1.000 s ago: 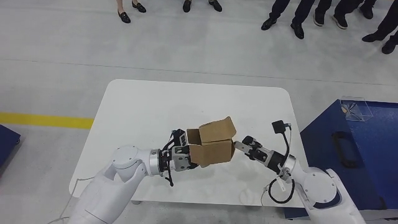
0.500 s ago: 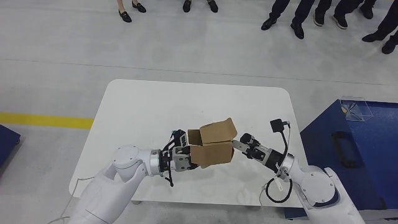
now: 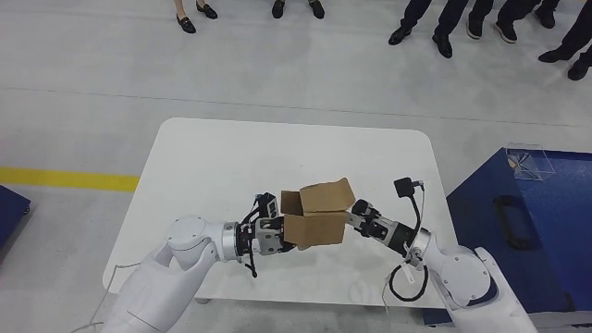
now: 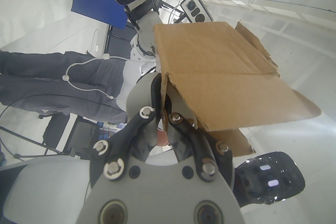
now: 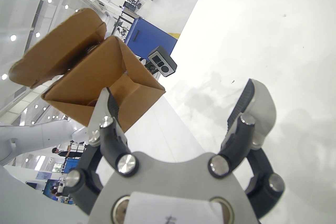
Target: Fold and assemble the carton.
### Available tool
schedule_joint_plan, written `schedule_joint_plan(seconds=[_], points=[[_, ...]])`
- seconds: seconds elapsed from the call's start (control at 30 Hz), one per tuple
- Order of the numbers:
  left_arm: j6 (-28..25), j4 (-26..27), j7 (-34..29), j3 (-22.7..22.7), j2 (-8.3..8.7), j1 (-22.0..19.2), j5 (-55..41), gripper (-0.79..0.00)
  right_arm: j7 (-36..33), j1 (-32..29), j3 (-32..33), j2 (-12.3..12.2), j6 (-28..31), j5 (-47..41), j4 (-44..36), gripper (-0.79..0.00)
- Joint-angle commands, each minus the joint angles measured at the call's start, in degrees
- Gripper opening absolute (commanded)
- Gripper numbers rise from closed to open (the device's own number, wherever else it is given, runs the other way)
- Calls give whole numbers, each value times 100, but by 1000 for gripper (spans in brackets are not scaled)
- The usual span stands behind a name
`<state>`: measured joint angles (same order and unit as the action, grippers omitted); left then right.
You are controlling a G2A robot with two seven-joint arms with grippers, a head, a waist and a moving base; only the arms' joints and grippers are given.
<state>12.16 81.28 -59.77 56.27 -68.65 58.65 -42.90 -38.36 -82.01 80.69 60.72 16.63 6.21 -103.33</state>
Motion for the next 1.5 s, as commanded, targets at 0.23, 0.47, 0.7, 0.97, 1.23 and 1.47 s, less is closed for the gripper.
schedule_joint_plan(seconds=[0.23,0.47,0.7,0.97,1.23,1.47], points=[[24,22,-1,20,0,6,6,-785,43,29,-21,-2,2,-6,55,0],[-7,29,-7,34,-5,24,-33,-785,168,-156,235,-26,154,-221,116,0],[1,15,18,-33,-31,-7,-62,-785,-32,-113,53,-26,108,-140,206,0],[-7,14,69,-120,-65,-68,-32,-785,52,-26,49,-23,130,-188,205,0],[11,73,157,-174,-83,-58,25,-785,22,-85,42,-32,188,-202,146,0],[-205,118,181,-159,-92,-60,99,-785,508,-239,579,-57,507,-625,256,0]])
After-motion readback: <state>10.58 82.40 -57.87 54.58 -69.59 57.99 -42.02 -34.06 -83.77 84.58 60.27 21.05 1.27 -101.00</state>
